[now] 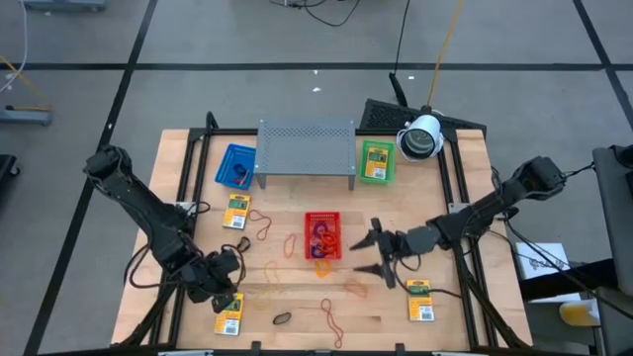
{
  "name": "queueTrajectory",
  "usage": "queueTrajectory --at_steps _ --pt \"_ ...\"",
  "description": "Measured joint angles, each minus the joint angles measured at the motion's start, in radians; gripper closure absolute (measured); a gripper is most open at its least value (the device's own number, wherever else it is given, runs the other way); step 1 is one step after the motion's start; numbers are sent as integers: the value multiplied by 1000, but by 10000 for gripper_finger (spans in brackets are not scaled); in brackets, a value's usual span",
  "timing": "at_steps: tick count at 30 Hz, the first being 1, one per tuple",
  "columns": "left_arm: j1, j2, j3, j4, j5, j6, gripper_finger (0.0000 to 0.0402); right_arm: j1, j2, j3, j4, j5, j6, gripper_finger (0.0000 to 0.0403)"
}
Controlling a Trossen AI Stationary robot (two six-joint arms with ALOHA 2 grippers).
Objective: Pick & Place Office Desk Supplies
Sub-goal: Put the bottom left yellow crayon box into the green basket
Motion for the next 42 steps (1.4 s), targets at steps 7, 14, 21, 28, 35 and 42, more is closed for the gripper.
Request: queueTrajectory --at_steps 7,14,21,28,35,42 --pt "-49 17 -1 145 7 158 376 62 80 -18 152 51 55 144" --pt "-70 18 -33 255 16 156 375 97 187 -20 223 46 54 144" --pt "-57 18 -170 397 45 89 371 100 242 -20 256 47 23 144" --pt "-19 19 -289 409 -15 12 301 94 241 -20 263 47 -37 144" --pt "3 19 -337 411 -17 44 224 32 241 -20 289 46 -95 144" --pt "0 19 -341 418 95 44 207 -46 241 -20 287 12 -105 144"
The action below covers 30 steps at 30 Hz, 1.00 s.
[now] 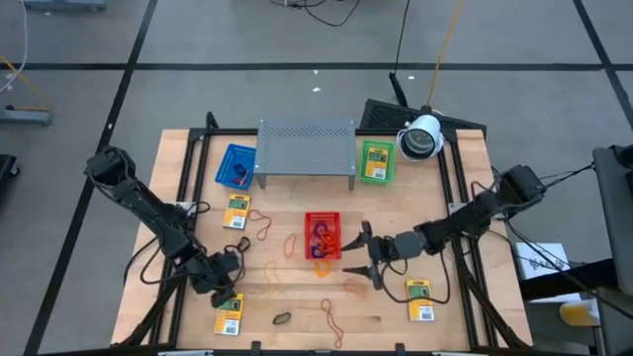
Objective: Pick & Place Office Desk Supplies
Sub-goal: Put the bottom left yellow crayon box into the green basket
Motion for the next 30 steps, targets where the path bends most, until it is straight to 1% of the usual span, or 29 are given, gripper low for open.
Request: queueTrajectory --at_steps 3,6,12,20,27,30 --pt "0 0 0 2 68 19 206 -35 0 0 14 -48 14 144" --pt "0 0 0 1 97 43 206 -61 0 0 8 -73 50 144" --pt "0 0 0 -7 103 68 206 -73 0 0 -4 -73 83 144" --pt "0 0 0 2 192 66 206 -72 0 0 -21 -72 132 144" --pt "0 0 0 38 207 39 207 -72 0 0 -69 -72 187 144" --pt "0 0 0 63 228 30 218 -70 0 0 -69 -72 193 144"
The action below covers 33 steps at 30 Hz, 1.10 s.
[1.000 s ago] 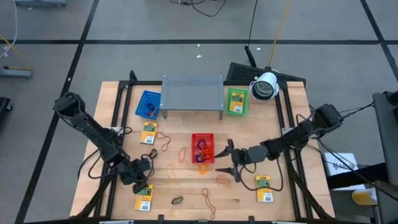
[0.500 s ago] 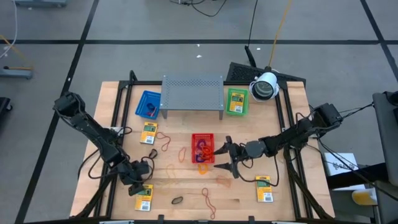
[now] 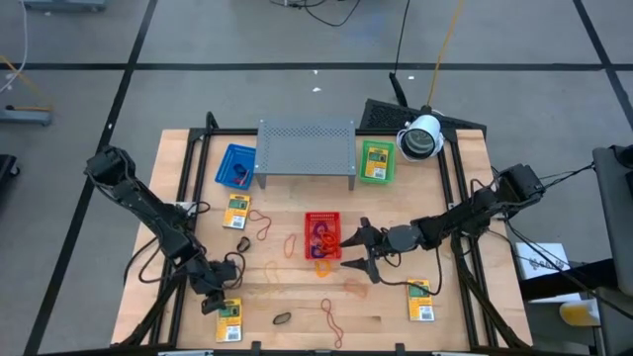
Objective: Pick & Place Office Desk Supplies
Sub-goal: Put the bottom left yellow crayon box into the green basket
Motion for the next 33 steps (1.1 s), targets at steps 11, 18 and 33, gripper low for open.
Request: queueTrajectory --at_steps 11,18,33 --pt "0 0 0 13 7 14 298 14 0 0 0 0 18 144" --pt "0 0 0 2 4 36 311 32 0 0 0 2 18 144" --pt "0 102 3 -6 68 -12 311 33 0 0 -1 3 19 144"
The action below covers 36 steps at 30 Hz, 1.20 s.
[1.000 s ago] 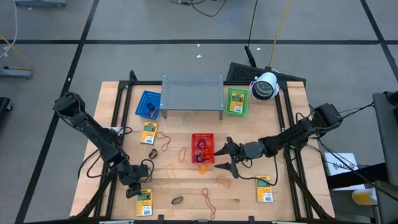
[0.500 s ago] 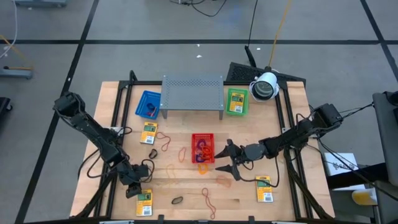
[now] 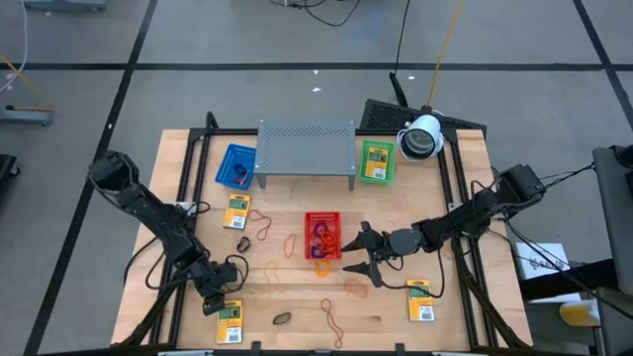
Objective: Pick & Place Office Desk Supplies
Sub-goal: Put the bottom left yellow crayon box into the green basket
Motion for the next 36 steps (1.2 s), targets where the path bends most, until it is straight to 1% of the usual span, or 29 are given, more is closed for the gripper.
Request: queueTrajectory --at_steps 6,8,10,12,13,17,27,30,36 --pt "2 2 0 10 -3 -4 312 0 0 0 0 0 0 144" --pt "2 2 0 10 -2 -4 320 0 0 0 0 0 0 144" --pt "2 3 -1 18 1 9 345 0 0 0 0 0 0 144" --pt "2 5 -3 28 2 29 380 0 0 0 0 0 0 144" --pt "2 6 -3 34 4 26 390 0 0 0 0 0 0 144" --pt "10 6 -3 68 2 -11 396 0 0 0 0 4 -3 144" --pt "48 -11 -2 290 22 -12 399 -1 0 0 1 5 -9 144" --pt "61 -47 7 311 24 9 400 -1 0 0 1 5 -12 144" --pt "86 -185 21 309 15 80 400 -1 0 0 2 5 -27 144"
